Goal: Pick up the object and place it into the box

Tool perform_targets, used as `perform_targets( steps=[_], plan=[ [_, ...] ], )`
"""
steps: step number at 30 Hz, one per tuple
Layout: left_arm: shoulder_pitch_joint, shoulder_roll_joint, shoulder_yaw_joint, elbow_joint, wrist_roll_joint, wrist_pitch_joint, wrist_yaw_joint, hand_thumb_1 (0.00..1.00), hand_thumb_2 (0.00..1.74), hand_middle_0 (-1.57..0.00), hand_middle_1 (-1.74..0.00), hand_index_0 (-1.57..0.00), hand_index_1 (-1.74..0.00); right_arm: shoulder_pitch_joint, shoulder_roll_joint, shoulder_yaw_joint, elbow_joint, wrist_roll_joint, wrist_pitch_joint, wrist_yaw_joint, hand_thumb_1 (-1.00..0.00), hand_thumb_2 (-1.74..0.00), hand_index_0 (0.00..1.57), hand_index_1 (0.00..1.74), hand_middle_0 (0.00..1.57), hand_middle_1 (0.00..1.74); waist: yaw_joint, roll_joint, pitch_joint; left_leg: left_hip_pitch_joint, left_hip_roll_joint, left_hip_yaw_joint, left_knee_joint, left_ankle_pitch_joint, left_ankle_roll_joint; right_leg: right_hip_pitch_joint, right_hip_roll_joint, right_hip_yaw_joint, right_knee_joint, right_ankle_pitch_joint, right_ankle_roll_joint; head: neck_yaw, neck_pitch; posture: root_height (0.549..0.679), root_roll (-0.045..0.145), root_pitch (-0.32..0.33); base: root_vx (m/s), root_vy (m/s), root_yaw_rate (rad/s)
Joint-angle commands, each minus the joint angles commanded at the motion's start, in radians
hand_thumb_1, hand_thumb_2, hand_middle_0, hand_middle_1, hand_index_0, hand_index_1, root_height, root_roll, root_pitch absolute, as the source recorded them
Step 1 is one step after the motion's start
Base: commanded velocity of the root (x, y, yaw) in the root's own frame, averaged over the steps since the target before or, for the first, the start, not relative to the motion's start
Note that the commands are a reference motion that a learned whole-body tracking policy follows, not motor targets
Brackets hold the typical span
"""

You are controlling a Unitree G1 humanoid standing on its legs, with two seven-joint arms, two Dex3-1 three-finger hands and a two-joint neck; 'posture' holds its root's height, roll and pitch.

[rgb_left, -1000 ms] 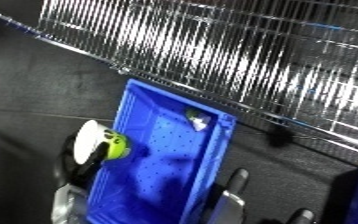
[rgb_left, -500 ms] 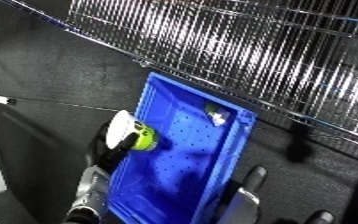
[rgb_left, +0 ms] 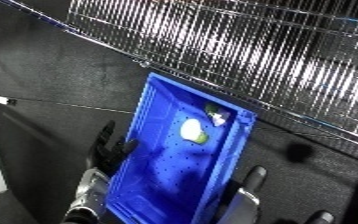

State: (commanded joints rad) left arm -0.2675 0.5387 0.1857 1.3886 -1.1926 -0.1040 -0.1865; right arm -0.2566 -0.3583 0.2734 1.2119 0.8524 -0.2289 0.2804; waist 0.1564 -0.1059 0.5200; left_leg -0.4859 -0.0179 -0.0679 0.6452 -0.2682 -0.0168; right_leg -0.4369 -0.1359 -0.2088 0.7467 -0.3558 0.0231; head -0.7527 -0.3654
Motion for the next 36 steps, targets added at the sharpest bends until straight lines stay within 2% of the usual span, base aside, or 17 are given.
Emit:
perform_targets(
  steps=[5,11,15,17,21,25,29,36],
  plan=[
    [-0.001,-0.013,-0.032,0.011,0.044,0.115,-0.041,0.00,0.00,0.00,0.00,0.00,0.00,-0.008,-0.002,-0.003,-0.006,-0.001,-0.003,-0.001,0.00,0.00,0.00,0.00,0.00,0.00,-0.013,0.012,0.000,0.000,-0.005,0.007,0.007,-0.006,0.0041,-0.005,-0.0022,0.008,-0.004,0.006,0.0044,0.025,0.023,0.637,0.031,0.059,-0.019,-0.015,-0.091],
    [-0.008,-0.041,-0.104,-0.012,0.140,0.146,-0.124,0.00,0.00,0.00,0.00,0.00,0.00,-0.036,-0.015,-0.006,-0.014,-0.007,0.006,-0.014,0.00,0.00,0.00,0.00,0.00,0.00,-0.038,0.044,0.000,0.000,-0.006,0.026,0.014,-0.012,0.0067,-0.019,-0.0029,0.024,-0.016,0.022,0.0127,0.150,0.053,0.638,0.031,0.062,-0.045,0.013,-0.183],
    [-0.018,-0.069,-0.154,-0.030,0.229,0.164,-0.123,0.00,0.00,0.00,0.00,0.00,0.00,-0.077,-0.020,-0.002,-0.015,-0.011,0.027,-0.038,0.00,0.00,0.00,0.00,0.00,0.00,-0.050,0.063,0.000,-0.005,-0.003,0.040,0.022,-0.014,0.0068,-0.031,0.0006,0.037,-0.022,0.038,0.0195,0.262,0.048,0.638,0.030,0.066,-0.052,0.007,-0.175],
    [-0.027,-0.082,-0.181,-0.038,0.271,0.164,-0.113,0.00,0.00,0.00,0.00,0.00,0.00,-0.100,-0.024,0.001,-0.014,-0.013,0.040,-0.049,0.00,0.00,0.00,0.00,0.00,0.00,-0.057,0.071,0.000,-0.007,-0.002,0.047,0.028,-0.015,0.0064,-0.035,0.0032,0.044,-0.026,0.046,0.0226,0.308,0.028,0.638,0.030,0.067,-0.050,0.004,-0.182],
    [-0.056,-0.105,-0.249,-0.067,0.359,0.137,-0.103,0.00,0.00,0.00,0.00,0.00,0.00,-0.143,-0.033,0.012,-0.014,-0.015,0.065,-0.066,0.00,0.00,0.00,0.00,0.00,0.00,-0.076,0.086,0.000,-0.002,0.004,0.060,0.028,-0.011,0.0039,-0.040,0.0090,0.060,-0.036,0.063,0.0286,0.422,-0.079,0.639,0.030,0.065,-0.043,0.005,-0.203],
    [-0.076,-0.132,-0.319,-0.102,0.414,0.117,-0.076,0.00,0.00,0.00,0.00,0.00,0.00,-0.165,-0.042,0.010,-0.004,-0.025,0.069,-0.069,0.00,0.00,0.00,0.00,0.00,0.00,-0.094,0.104,0.000,0.010,0.010,0.067,0.026,-0.009,0.0007,-0.039,0.0101,0.075,-0.040,0.074,0.0332,0.529,-0.128,0.639,0.031,0.056,-0.013,0.026,-0.175],
    [-0.082,-0.150,-0.368,-0.124,0.451,0.109,-0.056,0.00,0.00,0.00,0.00,0.00,0.00,-0.168,-0.053,0.004,0.004,-0.039,0.064,-0.064,0.00,0.00,0.00,0.00,0.00,0.00,-0.109,0.120,0.000,0.022,0.013,0.073,0.025,-0.009,0.0010,-0.039,0.0097,0.085,-0.035,0.079,0.0362,0.614,-0.129,0.639,0.033,0.048,0.003,0.032,-0.141],
    [-0.075,-0.150,-0.416,-0.138,0.543,0.104,-0.040,0.00,0.00,0.00,0.00,0.00,0.00,-0.163,-0.067,-0.002,0.005,-0.057,0.058,-0.045,0.00,0.00,0.00,0.00,0.00,0.00,-0.128,0.132,0.000,0.043,0.019,0.085,0.007,-0.002,0.0033,-0.037,0.0119,0.094,-0.025,0.082,0.0356,0.838,-0.064,0.638,0.035,0.038,0.011,0.017,-0.128]
  ],
)
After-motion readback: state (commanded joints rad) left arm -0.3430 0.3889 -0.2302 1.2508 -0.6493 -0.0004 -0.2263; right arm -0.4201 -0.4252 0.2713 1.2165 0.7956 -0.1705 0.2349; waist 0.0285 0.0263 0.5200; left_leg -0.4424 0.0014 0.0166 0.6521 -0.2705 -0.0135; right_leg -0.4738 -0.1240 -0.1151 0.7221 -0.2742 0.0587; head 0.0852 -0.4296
